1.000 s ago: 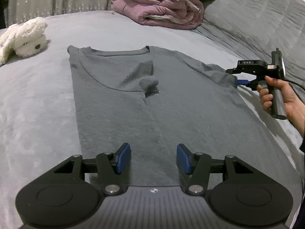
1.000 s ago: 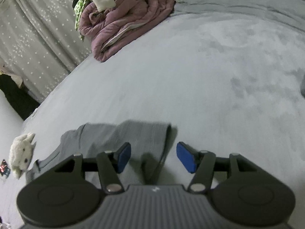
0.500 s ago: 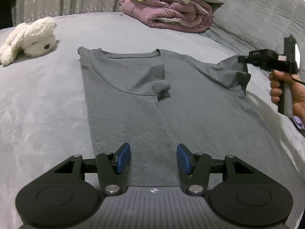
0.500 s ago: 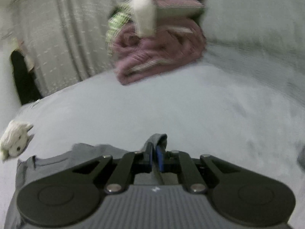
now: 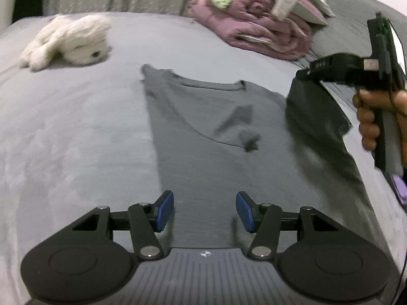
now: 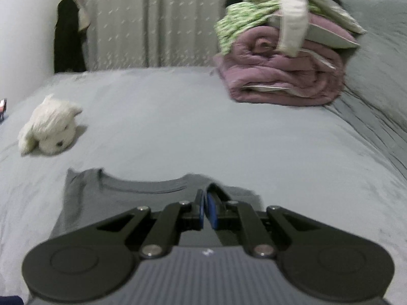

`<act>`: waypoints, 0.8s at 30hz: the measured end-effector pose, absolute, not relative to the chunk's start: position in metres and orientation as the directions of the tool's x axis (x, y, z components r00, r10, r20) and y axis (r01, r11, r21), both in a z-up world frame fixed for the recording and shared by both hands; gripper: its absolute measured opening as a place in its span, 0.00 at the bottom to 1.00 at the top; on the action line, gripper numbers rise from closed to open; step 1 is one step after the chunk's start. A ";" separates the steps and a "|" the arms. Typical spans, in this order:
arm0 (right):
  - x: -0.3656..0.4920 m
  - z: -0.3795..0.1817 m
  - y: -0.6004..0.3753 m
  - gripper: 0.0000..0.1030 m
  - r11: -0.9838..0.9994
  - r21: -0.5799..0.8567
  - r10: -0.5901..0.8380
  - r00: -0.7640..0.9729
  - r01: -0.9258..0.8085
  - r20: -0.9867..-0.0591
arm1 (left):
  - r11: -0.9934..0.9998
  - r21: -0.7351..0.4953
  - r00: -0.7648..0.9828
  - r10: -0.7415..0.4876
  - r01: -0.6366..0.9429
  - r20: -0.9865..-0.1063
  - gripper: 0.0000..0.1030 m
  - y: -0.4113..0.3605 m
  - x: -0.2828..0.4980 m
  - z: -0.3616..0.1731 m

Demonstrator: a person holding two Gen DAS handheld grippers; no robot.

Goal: Fold clothes

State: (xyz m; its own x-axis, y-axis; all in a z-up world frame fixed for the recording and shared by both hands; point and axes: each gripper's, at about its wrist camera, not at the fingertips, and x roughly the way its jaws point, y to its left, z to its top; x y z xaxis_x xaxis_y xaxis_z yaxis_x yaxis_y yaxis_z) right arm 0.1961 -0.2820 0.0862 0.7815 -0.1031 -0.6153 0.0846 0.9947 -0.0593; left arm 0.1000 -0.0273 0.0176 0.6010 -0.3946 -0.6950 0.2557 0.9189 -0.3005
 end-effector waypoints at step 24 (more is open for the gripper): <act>0.170 0.077 -0.276 0.49 0.982 0.154 0.182 0.746 -0.108 -0.640 | 0.919 -0.369 0.611 -0.374 0.141 -0.697 0.51 -0.002 0.110 0.017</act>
